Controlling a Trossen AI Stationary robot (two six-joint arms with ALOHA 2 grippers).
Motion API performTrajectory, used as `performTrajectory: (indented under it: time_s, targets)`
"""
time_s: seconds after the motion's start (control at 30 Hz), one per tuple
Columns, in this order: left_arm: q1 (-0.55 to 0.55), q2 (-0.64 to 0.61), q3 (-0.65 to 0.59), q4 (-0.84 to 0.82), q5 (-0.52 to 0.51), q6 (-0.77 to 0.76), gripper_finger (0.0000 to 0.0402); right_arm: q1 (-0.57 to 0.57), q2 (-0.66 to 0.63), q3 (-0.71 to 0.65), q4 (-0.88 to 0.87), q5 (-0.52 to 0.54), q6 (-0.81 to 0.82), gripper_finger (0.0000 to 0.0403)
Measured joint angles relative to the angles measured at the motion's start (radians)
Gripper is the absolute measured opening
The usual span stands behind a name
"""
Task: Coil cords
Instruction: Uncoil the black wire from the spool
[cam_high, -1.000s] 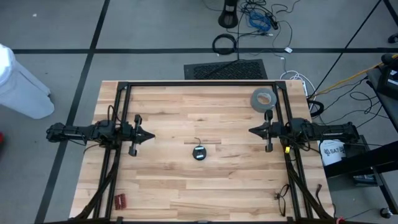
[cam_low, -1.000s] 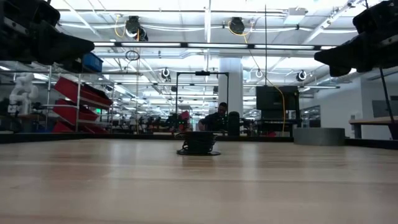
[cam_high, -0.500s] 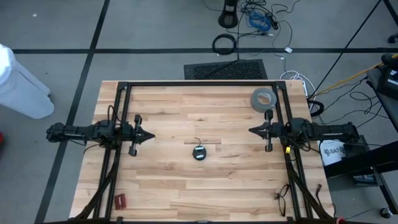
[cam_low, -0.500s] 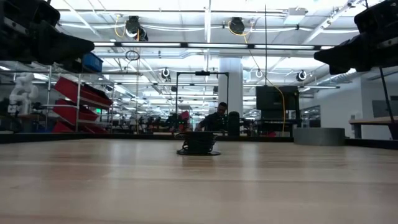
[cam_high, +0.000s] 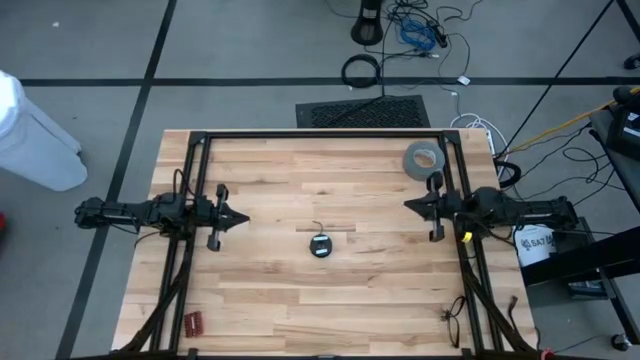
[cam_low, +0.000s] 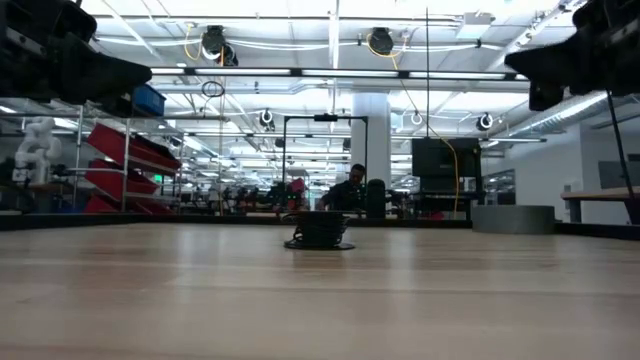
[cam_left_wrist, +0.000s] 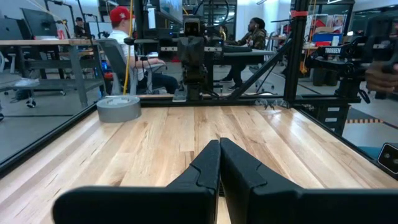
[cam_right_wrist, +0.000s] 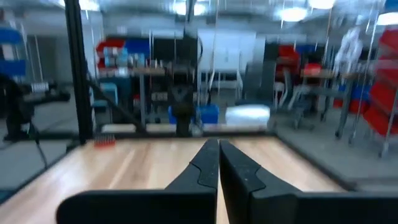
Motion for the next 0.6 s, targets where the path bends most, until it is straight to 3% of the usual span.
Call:
performTrajectory:
  time_s: [0.23, 0.47, 0.6]
  targets:
    - [0.0, 0.0, 0.0, 0.0, 0.0, 0.0, 0.002, 0.0, 0.064, 0.203, -0.072, 0.0, -0.019, 0.0]
    - [0.0, 0.0, 0.0, 0.0, 0.0, 0.0, 0.002, 0.0, 0.282, 0.524, -0.195, 0.001, -0.045, 0.0]
    - [0.0, 0.0, 0.0, 0.0, 0.0, 0.0, 0.002, 0.0, 0.405, 0.631, -0.243, 0.0, -0.065, 0.0]
